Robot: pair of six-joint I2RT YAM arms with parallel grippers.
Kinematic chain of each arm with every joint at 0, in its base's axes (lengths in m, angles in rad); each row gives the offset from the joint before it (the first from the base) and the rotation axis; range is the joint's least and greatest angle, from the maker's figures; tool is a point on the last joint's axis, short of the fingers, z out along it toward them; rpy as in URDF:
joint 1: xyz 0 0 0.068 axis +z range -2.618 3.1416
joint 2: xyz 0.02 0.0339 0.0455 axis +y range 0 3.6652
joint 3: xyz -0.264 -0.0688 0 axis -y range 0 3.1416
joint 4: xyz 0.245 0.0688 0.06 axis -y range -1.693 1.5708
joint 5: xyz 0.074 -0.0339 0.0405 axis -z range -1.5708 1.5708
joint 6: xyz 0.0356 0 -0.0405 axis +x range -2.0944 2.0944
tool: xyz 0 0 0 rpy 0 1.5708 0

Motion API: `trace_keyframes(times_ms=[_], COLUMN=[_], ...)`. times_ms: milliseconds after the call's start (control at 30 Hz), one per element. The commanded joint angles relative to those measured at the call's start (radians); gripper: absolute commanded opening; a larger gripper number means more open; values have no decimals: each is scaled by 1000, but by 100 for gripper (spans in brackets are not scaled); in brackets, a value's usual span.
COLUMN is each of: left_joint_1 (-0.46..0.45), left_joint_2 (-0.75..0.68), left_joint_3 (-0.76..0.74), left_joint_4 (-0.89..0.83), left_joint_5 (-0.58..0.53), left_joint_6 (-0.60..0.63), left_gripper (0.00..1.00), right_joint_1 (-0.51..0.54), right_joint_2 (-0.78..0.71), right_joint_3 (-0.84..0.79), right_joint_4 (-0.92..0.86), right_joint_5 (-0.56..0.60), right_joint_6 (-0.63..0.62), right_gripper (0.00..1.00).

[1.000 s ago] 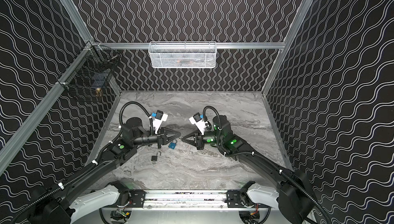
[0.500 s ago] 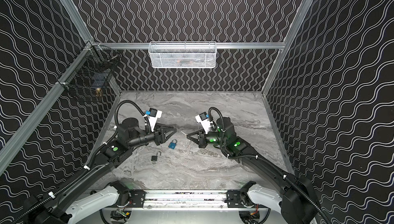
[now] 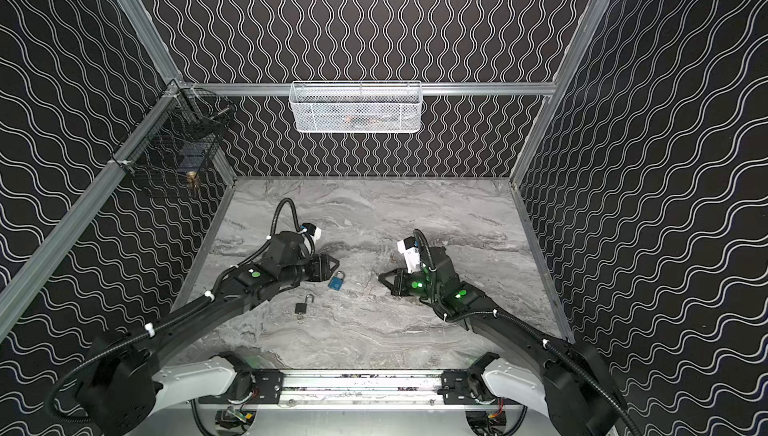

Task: Unlock with the key
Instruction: 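Lower the left gripper over the blue padlock while the right holds the key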

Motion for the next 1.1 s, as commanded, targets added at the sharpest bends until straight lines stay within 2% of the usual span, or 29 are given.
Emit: trace_keyframes(times_ms=[0,233,633,800,1067], left_joint_1=[1,1,-13,-41,-99], left_joint_2=[64,195,349,395,468], left_joint_3=[18,54,107,141,213], left_joint_4=[-4,-59,-79,-106,-211], left_joint_5=[-44,-121,-87,-105,-192], left_joint_6=[2,-13,-12,-16,-44], left_gripper=[56,57,61,62,63], right_joint_1=[6,7,7,7,8], right_joint_2=[14,40,61,62,63], right_joint_3=[-30,-31,-29,-26,-22], right_joint_4=[123,115,121,116,114], right_joint_5=[26,35,40,44,44], right_joint_6=[99,95,95,89,87], right_gripper=[0,0,0,0,0])
